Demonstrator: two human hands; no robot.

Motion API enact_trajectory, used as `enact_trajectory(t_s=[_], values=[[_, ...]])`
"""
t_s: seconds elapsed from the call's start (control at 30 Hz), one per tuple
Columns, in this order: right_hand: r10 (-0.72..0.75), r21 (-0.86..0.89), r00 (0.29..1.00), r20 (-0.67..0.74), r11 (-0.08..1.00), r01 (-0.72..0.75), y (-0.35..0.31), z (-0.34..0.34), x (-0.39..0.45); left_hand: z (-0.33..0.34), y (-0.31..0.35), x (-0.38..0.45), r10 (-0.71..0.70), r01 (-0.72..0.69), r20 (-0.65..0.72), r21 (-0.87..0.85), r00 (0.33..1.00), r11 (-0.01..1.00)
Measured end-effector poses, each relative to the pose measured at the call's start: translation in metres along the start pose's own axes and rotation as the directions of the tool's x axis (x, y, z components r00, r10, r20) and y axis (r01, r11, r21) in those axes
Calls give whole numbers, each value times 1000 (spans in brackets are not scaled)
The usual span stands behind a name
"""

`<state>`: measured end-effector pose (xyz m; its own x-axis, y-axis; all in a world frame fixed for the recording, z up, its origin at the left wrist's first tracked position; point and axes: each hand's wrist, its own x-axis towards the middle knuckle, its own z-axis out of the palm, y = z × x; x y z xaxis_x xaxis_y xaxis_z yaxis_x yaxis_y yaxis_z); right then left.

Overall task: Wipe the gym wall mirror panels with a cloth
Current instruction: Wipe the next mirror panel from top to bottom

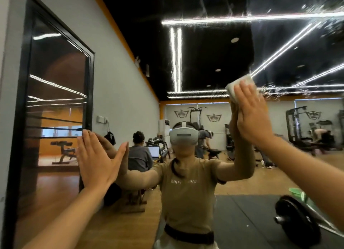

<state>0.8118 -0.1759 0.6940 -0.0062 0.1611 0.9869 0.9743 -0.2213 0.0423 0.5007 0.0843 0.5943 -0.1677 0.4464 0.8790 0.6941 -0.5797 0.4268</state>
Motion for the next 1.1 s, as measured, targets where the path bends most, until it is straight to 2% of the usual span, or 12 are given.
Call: enact_trajectory(t_s=[0.2, 0.27, 0.33, 0.4, 0.47, 0.57, 0.67, 0.77, 0.9, 1.0, 1.1], values=[[-197, -37, 965, 175, 978, 206, -8, 16, -156, -8, 4, -1, -4, 5, 13, -26, 1000, 1000], [-247, -46, 945, 215, 964, 263, -4, 14, -173, -11, 6, -1, -7, 8, 18, -24, 1000, 1000], [-252, -37, 938, 239, 963, 268, -1, 10, -154, -13, 7, -1, -17, 17, 26, -20, 1000, 1000], [-188, -27, 958, 214, 980, 198, -2, 7, -112, -14, 8, -1, -20, 21, 34, -20, 999, 1000], [-60, 11, 991, 123, 998, 59, -1, 2, -56, -15, 8, -1, -24, 24, 40, -18, 999, 1000], [100, 61, 995, 13, 993, -101, -1, -9, 19, -16, 8, 0, -32, 33, 51, -15, 998, 999], [135, 104, 991, -8, 986, -133, -1, -10, 30, -22, 12, -1, -29, 31, 48, -33, 998, 999], [79, 61, 997, 16, 995, -80, -3, 1, -36, -26, 13, -2, -21, 24, 66, -47, 998, 999], [-3, 31, 989, 151, 1000, -1, -7, 15, -191, -27, 10, -3, -14, 18, 73, -50, 997, 999], [-114, -13, 950, 292, 992, 123, -7, 21, -296, -28, 9, -4, -7, 11, 70, -56, 998, 998], [-156, -15, 935, 319, 985, 170, -1, 17, -310, -29, 9, -3, -6, 10, 72, -54, 997, 998]])
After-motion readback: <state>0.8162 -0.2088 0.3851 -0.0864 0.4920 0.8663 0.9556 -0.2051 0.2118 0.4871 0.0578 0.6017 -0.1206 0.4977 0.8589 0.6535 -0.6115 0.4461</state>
